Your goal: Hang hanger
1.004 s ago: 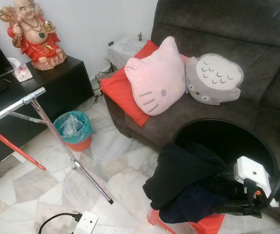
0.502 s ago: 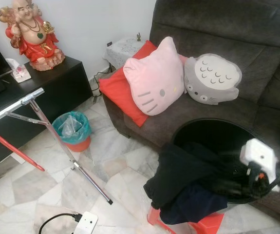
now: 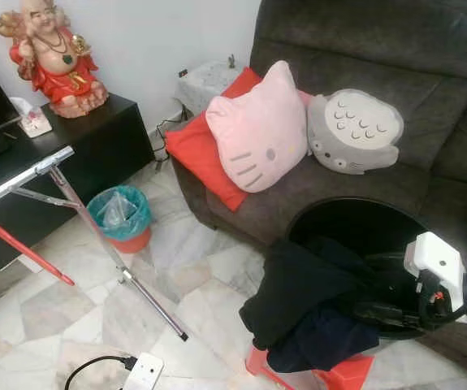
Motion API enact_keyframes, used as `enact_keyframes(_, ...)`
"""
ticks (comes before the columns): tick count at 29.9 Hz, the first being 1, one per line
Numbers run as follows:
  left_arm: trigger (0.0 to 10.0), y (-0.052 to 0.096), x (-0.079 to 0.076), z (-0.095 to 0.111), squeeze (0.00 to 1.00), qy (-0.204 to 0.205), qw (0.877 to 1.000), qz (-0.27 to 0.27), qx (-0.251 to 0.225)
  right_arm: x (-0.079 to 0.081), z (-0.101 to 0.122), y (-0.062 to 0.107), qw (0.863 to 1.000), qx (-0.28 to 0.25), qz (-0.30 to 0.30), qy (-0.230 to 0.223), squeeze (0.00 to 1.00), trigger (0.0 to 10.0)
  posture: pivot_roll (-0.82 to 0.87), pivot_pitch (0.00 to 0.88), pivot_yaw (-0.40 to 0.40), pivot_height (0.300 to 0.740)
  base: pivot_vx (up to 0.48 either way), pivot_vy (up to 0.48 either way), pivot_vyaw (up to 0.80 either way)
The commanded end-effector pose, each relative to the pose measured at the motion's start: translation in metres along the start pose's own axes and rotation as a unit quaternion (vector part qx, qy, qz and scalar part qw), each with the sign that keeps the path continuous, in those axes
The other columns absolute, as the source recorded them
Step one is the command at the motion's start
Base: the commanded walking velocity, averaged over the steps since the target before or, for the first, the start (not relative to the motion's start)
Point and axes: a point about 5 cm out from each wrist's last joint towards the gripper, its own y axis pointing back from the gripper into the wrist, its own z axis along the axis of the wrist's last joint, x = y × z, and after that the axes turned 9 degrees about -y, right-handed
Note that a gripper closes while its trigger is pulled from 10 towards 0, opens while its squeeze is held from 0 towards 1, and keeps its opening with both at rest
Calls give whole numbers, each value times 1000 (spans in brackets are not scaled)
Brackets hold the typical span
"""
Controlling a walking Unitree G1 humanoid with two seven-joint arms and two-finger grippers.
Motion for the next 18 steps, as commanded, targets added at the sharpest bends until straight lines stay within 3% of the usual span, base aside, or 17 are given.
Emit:
enact_keyframes(1,10000,1,1,-5,0,3,1000,0,11,2,-3,-2,1000,11,4,1,0,10000,-161,29,113,740,0,0,0)
enact_keyframes(6,10000,1,1,-6,0,4,1000,0,12,-3,-14,-4,999,38,-14,0,0,10000,-160,32,115,740,0,0,0)
enact_keyframes(18,10000,1,2,-7,0,5,1000,2,13,-3,-26,-11,999,37,-10,-27,0,10000,-151,41,115,740,0,0,0)
